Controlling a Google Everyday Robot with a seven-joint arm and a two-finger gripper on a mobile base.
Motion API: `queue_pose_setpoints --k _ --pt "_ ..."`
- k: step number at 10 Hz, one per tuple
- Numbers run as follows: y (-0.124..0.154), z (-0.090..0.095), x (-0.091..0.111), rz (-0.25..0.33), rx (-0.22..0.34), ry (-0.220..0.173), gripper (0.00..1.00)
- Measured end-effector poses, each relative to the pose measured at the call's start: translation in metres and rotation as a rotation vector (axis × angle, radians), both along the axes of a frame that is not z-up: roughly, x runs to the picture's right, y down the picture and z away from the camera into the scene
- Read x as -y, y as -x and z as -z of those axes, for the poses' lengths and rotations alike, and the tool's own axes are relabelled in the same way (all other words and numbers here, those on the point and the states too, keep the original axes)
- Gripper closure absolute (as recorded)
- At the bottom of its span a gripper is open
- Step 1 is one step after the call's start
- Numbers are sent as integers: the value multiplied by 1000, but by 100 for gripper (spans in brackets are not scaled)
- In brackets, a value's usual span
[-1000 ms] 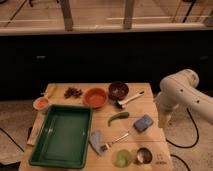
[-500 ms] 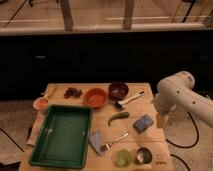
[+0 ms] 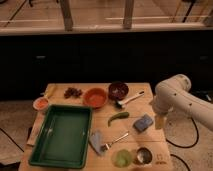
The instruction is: Place sponge in tray
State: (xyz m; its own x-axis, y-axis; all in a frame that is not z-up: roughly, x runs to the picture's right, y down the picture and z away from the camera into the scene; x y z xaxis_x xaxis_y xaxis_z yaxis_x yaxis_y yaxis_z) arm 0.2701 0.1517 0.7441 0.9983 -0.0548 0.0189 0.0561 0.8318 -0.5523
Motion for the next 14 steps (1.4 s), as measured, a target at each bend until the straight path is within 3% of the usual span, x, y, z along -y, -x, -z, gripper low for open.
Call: queue_pose_setpoints --k 14 --pt "0 -35 -20 80 86 28 20"
